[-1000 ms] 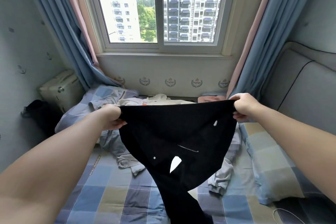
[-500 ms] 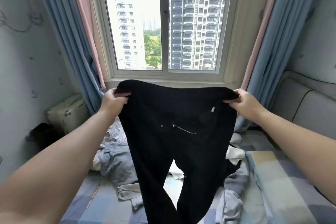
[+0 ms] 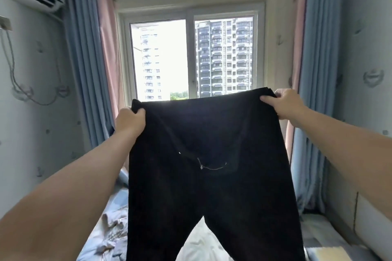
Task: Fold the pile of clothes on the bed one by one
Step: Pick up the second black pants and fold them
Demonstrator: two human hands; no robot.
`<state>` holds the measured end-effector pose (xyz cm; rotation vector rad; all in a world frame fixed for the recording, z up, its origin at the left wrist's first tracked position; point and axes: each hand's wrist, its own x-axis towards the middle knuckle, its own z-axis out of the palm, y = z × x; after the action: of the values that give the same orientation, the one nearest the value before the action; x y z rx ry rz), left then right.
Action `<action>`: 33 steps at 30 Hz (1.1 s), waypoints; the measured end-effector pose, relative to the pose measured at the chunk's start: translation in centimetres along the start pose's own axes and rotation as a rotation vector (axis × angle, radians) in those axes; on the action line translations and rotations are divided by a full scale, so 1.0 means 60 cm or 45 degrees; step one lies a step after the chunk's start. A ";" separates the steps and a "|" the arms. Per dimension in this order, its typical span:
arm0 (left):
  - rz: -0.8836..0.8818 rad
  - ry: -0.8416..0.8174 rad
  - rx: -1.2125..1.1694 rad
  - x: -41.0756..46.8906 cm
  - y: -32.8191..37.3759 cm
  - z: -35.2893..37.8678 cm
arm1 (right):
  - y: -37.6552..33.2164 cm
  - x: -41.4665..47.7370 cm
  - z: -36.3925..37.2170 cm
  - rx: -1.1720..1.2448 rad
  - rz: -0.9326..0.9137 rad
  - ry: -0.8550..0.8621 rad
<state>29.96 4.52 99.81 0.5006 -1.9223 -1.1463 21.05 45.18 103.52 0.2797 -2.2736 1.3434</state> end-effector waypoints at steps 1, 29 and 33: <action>0.003 0.002 0.016 0.003 0.004 0.002 | -0.008 -0.001 -0.001 0.072 0.046 -0.003; -0.269 -0.864 -0.884 -0.160 0.111 0.086 | -0.149 -0.101 0.126 0.690 0.302 -0.813; -0.096 -0.920 -0.739 -0.177 0.114 0.085 | -0.151 -0.107 0.130 0.636 0.169 -0.698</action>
<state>32.48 17.91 99.71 -0.1975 -1.9970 -2.0368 27.92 33.53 104.15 0.7539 -2.3589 2.1089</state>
